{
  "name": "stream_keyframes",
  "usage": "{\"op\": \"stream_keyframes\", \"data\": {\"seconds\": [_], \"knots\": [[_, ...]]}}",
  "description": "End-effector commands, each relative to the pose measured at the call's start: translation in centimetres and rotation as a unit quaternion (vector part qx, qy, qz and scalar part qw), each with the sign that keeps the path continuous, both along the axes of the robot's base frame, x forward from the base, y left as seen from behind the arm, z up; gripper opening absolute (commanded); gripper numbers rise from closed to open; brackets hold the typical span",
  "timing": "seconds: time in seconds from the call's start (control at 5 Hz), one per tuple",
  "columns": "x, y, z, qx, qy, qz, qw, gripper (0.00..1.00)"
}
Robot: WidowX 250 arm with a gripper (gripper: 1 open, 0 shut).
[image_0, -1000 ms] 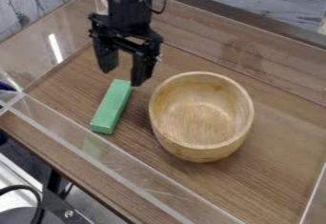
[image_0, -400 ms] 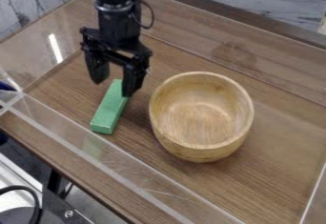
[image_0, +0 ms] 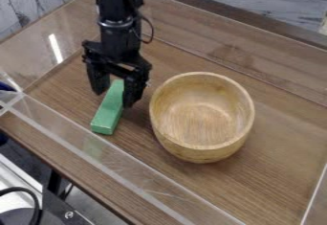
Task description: Put the green block in the brown bowl
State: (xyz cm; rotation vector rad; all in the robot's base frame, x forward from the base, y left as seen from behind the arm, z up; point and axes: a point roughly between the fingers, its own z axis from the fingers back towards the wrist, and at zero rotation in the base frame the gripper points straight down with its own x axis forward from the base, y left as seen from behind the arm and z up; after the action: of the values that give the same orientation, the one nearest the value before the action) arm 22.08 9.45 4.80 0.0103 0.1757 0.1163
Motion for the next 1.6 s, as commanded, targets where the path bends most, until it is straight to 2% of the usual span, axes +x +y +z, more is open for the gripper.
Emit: {"op": "stream_keyframes", "data": {"seconds": [0.0, 1.2, 1.4], "knots": [[0.8, 0.6, 0.3, 0.011, -0.018, 0.01, 0.9997, 1.0], [1.9, 0.5, -1.1, 0.013, -0.034, 0.035, 0.9987, 1.0], [1.9, 0.6, -0.9, 0.012, -0.035, 0.036, 0.9986, 1.0]]}}
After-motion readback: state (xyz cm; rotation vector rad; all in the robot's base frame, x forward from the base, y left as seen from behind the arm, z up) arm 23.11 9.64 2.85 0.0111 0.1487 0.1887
